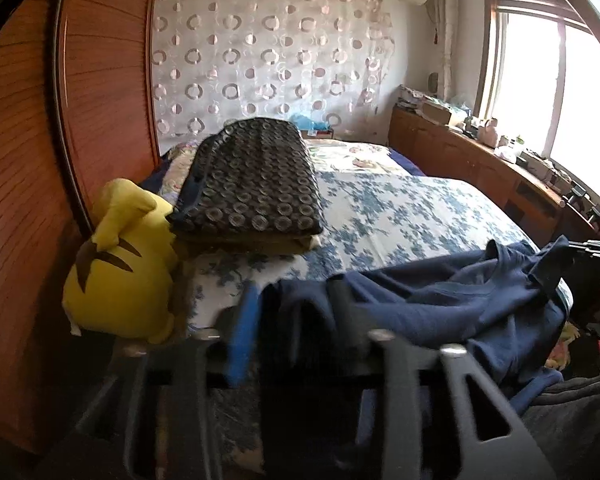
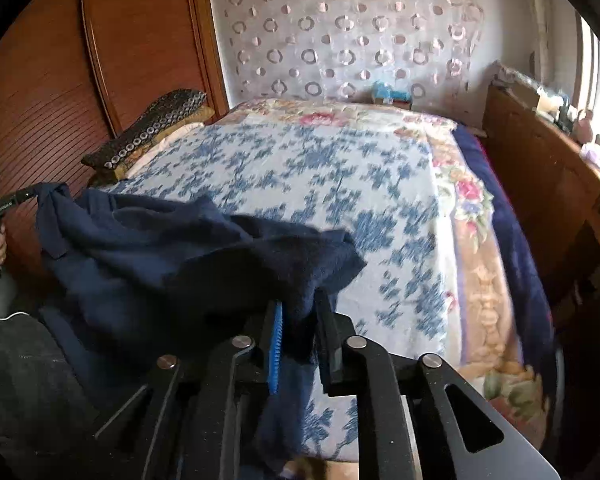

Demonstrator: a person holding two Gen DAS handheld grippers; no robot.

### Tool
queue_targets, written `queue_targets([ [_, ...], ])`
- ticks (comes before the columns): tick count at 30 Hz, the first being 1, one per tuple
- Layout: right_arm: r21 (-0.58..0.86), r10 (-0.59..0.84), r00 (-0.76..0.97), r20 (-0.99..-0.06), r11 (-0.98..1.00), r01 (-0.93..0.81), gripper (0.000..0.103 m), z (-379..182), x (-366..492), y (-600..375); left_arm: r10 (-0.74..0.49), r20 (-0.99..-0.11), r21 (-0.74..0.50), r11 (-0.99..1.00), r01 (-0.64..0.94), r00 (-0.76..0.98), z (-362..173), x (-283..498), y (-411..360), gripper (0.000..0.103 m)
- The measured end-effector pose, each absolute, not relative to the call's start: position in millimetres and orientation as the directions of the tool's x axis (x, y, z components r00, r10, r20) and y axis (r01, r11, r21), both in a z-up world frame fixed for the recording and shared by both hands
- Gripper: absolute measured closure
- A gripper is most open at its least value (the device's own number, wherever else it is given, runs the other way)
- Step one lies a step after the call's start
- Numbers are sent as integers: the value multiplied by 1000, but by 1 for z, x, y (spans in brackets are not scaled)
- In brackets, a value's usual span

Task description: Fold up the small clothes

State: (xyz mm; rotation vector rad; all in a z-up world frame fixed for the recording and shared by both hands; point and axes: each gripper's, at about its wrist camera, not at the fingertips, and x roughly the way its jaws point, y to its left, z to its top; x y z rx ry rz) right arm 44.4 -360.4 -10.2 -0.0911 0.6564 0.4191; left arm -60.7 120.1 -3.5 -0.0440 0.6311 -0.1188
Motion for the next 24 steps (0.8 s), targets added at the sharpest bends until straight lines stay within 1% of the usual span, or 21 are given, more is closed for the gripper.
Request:
queue_targets([
  [1,40,343,720,-603,915,-403,82,-7,45,-361,-122,-587,-75,993,96,800,-2,-58,123,60],
  [3,21,328,743,-583,921,-390,64,5,42,-362,-112,-592,-62,994,94,798,0,-50,127,60],
  [4,13,324,757,-567,923,-386,62,10,42,-362,-109,-594,-56,994,94,797,0,-46,128,59],
  [5,2,316,769,-556,925,-379,59,15,44,-362,-105,-601,-50,994,94,793,-1,-40,129,56],
  [7,-9,301,776,-553,930,-368,58,19,49,-361,-114,-619,-40,993,113,777,-3,-25,131,43],
  [9,-21,294,777,-557,930,-367,58,17,58,-355,-118,-641,-31,991,128,758,-7,-10,131,39],
  [16,-12,291,740,-606,927,-375,58,-13,95,-342,-117,-722,-8,987,161,682,-34,30,125,38],
  [20,-1,304,704,-642,918,-397,58,-19,117,-335,-135,-783,-37,985,171,607,-56,48,127,38],
  [24,1,305,680,-666,913,-407,58,-24,126,-337,-141,-816,-39,981,190,561,-69,51,122,38],
])
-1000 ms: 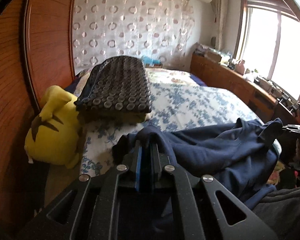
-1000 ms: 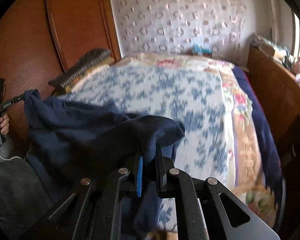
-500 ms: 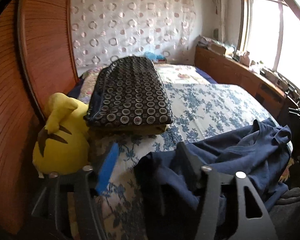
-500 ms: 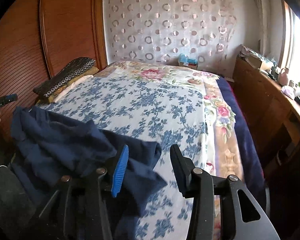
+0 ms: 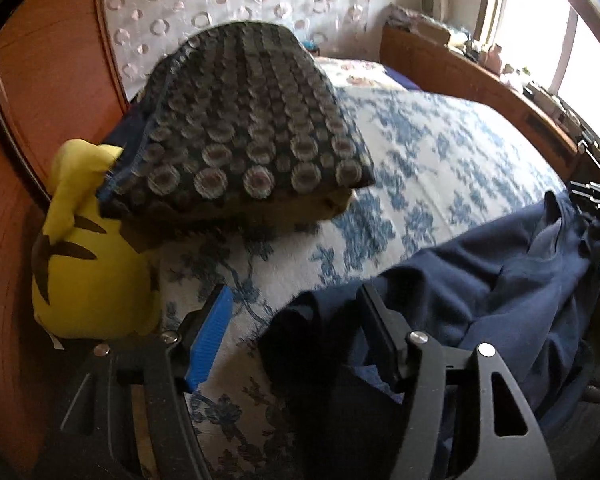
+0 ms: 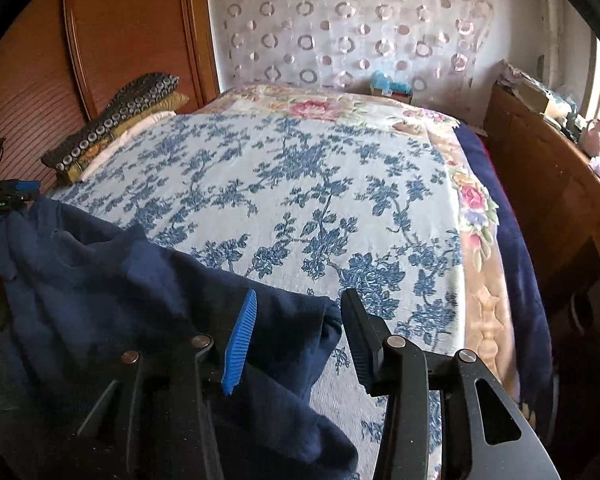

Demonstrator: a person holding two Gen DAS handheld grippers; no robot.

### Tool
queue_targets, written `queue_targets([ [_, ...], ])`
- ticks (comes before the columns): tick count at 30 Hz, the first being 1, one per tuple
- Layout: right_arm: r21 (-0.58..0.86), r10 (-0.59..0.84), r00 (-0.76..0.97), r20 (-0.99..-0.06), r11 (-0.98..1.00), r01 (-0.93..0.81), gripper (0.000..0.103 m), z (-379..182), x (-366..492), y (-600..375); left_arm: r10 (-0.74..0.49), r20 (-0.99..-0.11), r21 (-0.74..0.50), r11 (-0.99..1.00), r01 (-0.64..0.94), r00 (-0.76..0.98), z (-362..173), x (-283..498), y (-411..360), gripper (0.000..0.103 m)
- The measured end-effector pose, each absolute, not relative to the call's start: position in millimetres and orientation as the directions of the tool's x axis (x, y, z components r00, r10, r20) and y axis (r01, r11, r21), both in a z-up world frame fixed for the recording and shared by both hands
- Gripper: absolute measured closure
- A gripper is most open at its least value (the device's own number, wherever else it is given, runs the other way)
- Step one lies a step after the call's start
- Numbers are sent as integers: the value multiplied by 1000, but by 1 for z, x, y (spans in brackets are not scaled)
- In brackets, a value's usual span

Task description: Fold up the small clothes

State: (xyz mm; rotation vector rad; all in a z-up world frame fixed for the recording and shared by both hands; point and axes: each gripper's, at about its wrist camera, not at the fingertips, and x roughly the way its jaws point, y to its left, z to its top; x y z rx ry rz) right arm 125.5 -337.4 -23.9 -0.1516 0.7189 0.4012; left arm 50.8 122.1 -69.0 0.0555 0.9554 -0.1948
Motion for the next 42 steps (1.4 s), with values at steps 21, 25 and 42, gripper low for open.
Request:
queue_targets([
  [21,36,296,603,-741,914,-405,47,-43,152,-340,-234,-829,-133,965,228,508,-82,50,121,62],
  [25,27,305,579,-756,899,-438,59,-43,152,-334,-281,-819,-155,948,278,501,-75,41,112,89],
  [42,51,540,727,-424,816,-576,93,128,17,-356,-427,-418,-147,903,404,802,126,-48,78,92],
])
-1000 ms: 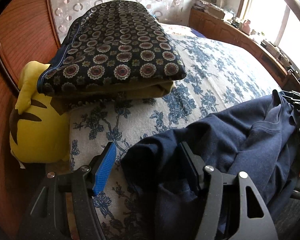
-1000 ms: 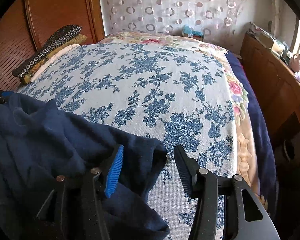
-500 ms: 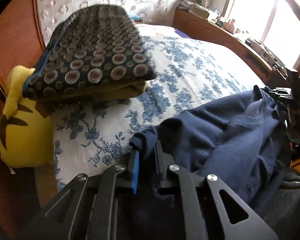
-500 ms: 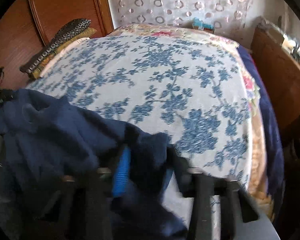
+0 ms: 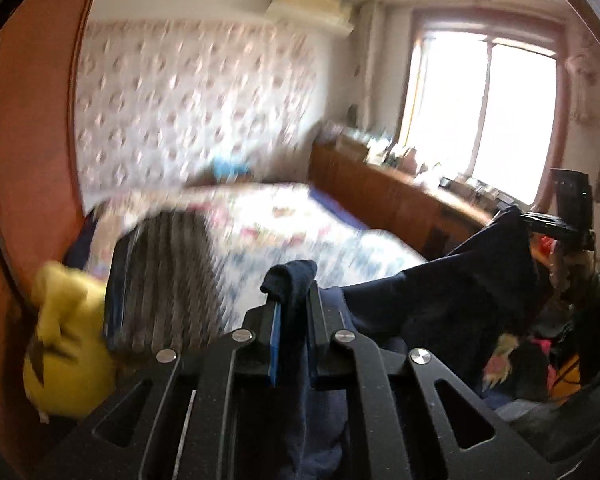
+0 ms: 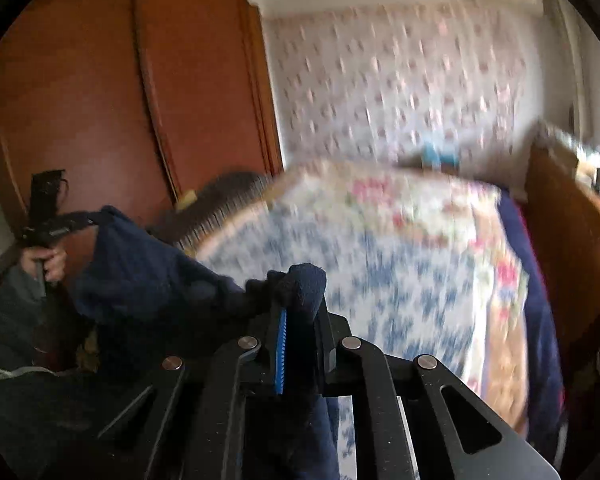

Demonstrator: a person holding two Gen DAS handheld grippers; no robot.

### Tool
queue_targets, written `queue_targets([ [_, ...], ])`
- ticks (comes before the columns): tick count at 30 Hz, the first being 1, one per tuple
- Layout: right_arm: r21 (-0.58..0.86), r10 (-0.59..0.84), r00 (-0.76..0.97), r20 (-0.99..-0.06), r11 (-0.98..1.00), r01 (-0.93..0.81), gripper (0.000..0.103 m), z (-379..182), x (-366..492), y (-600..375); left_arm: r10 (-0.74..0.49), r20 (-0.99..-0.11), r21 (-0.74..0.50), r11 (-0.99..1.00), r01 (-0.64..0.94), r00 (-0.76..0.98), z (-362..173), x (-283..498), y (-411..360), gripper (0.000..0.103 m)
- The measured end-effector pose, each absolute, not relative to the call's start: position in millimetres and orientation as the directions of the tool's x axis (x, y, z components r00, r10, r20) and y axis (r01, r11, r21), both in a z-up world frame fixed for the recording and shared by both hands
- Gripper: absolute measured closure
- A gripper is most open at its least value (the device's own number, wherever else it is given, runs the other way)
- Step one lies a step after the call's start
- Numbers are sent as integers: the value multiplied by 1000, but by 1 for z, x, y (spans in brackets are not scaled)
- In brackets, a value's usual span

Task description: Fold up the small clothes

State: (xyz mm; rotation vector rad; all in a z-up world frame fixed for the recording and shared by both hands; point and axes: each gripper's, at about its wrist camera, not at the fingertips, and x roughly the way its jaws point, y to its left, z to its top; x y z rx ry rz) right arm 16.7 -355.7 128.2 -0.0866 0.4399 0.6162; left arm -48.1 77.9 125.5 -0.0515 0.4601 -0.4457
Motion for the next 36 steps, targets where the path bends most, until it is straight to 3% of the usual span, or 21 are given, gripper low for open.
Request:
queue_targets([
  [8,-46,563,802,-196,812,-581,93,234,-61,-386,-425,-176,-38,904,425,888,230,-92,83,92],
  [17,-155,475,878,-53,865,-477,93,308,-123,-420,-368,-36,19,929,369,929,286,-110,105,92],
  [28,-177,405,913,-47,896,-407,93,309,-159,-406,-383,-27,21,923,383,924,285,-92,99,92],
  [32,-180,382,921,-73,904,-389,93,294,-145,-377,-368,-77,17,929,371,926,271,-65,93,92],
  [36,-160,359,920,-157,910,-383,93,283,-105,-371,-323,-158,17,944,329,933,243,-16,88,92],
])
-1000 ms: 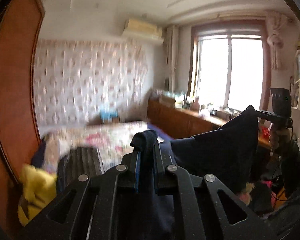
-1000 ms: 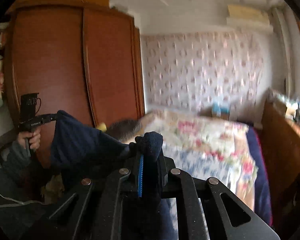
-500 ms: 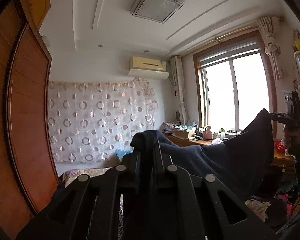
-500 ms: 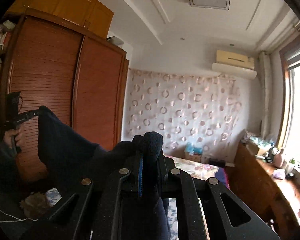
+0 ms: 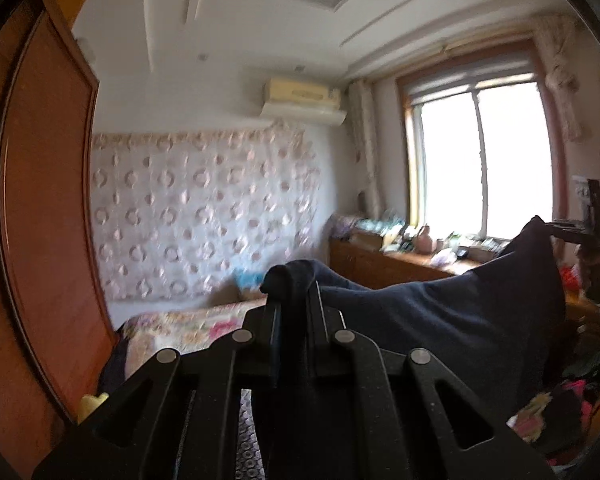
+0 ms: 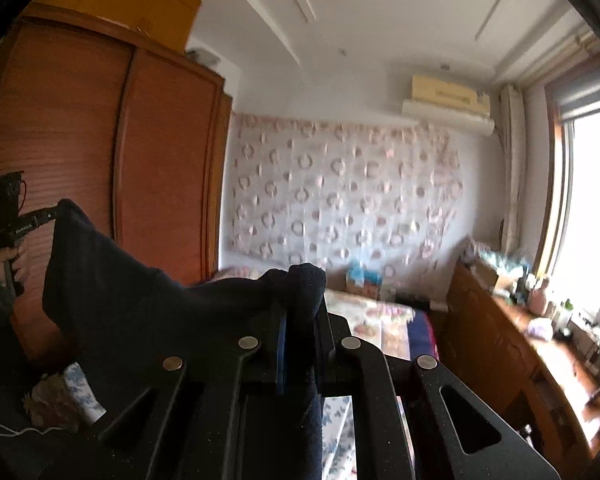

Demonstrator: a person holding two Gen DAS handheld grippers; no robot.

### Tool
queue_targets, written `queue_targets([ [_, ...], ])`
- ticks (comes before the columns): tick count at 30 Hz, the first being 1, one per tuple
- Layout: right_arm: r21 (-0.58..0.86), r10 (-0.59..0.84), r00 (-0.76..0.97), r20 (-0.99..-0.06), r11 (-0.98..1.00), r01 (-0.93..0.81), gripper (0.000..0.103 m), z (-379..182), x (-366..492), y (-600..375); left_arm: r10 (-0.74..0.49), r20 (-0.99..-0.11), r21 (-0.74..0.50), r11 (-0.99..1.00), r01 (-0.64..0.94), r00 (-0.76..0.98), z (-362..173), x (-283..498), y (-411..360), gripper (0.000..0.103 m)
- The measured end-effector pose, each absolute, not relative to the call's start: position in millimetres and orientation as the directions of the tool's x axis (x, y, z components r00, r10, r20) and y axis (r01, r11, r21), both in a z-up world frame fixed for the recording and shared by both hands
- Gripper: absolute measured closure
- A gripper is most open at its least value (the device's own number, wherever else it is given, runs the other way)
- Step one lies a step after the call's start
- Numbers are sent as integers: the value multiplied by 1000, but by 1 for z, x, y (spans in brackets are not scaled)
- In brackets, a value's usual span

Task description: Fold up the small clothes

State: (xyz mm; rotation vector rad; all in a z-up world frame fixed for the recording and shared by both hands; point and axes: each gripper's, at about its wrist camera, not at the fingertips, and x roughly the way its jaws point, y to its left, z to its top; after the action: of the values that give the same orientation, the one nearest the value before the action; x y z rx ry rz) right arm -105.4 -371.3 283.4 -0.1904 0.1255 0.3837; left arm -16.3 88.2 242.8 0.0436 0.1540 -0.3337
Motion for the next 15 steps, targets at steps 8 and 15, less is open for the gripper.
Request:
queue_targets([
  [8,-39,306,877,-370,938,-344,93,195,29,-357,-223,-384,30,967,253,896,131,108,70,92],
  [15,-22,248,830,-499,954,-298,93,134,117,-327,-164,-500,57,974,221,850,78,172,55,92],
])
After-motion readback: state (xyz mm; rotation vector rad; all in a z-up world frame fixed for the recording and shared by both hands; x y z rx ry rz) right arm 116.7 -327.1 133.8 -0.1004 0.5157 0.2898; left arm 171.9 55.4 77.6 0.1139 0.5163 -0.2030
